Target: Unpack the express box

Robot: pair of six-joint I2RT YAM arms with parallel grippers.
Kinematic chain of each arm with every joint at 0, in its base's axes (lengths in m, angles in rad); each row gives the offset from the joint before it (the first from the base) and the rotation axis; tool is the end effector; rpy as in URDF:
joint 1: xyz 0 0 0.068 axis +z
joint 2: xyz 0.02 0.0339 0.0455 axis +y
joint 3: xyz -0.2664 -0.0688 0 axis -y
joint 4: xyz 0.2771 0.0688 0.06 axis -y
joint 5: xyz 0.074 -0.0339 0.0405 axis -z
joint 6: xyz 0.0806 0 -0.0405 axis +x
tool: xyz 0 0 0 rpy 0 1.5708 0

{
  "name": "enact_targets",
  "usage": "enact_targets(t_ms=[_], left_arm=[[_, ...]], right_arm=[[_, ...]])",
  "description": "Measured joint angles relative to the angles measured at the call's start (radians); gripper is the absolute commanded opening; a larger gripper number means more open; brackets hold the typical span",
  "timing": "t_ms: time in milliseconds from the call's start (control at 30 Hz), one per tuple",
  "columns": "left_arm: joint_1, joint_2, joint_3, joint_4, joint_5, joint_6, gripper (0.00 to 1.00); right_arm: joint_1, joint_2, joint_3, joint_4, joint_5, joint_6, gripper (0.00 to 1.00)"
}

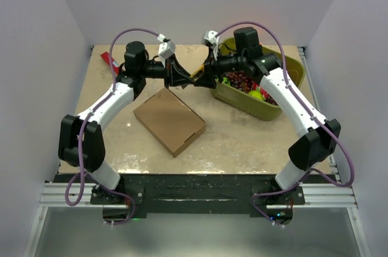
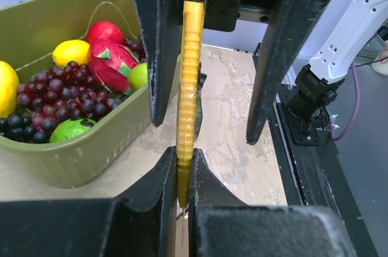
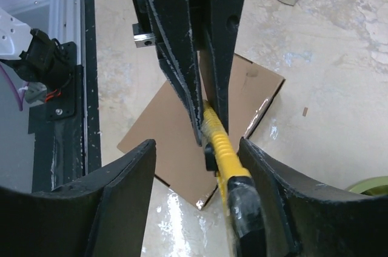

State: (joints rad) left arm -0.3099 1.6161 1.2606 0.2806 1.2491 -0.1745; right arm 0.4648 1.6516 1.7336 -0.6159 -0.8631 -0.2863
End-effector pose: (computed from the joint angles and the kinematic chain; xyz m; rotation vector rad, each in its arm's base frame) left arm 0.3690 -0.1984 0.3320 1.0890 1.4115 -1.3667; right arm 0.3494 0.2437 0.3972 -1.2109 1.6522 1.0095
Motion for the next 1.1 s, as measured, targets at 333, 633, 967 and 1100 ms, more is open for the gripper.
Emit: enact_targets(t_ms=[333, 633, 967, 1100], left_arm=[[-0.001, 0.009, 0.0, -0.035, 0.033, 0.002, 0.0], [-0.005, 0.029, 0.0, -0.045, 0.068, 0.002, 0.0], [-0.006, 0.029, 0.0, -0.06, 0.073, 0.002, 0.0], [-0.007, 0.029, 0.0, -0.061, 0.087, 0.013, 0.0]], right_arm=[[0.0, 0.011, 0.003, 0.026, -0.01, 0.015, 0.37], [0.0, 0.011, 0.011, -0.001, -0.021, -0.018, 0.37], [0.0, 0.011, 0.011, -0.024, -0.022, -0.04, 0.26], [-0.001, 0.019, 0.022, -0.041, -0.037, -0.052, 0.0]])
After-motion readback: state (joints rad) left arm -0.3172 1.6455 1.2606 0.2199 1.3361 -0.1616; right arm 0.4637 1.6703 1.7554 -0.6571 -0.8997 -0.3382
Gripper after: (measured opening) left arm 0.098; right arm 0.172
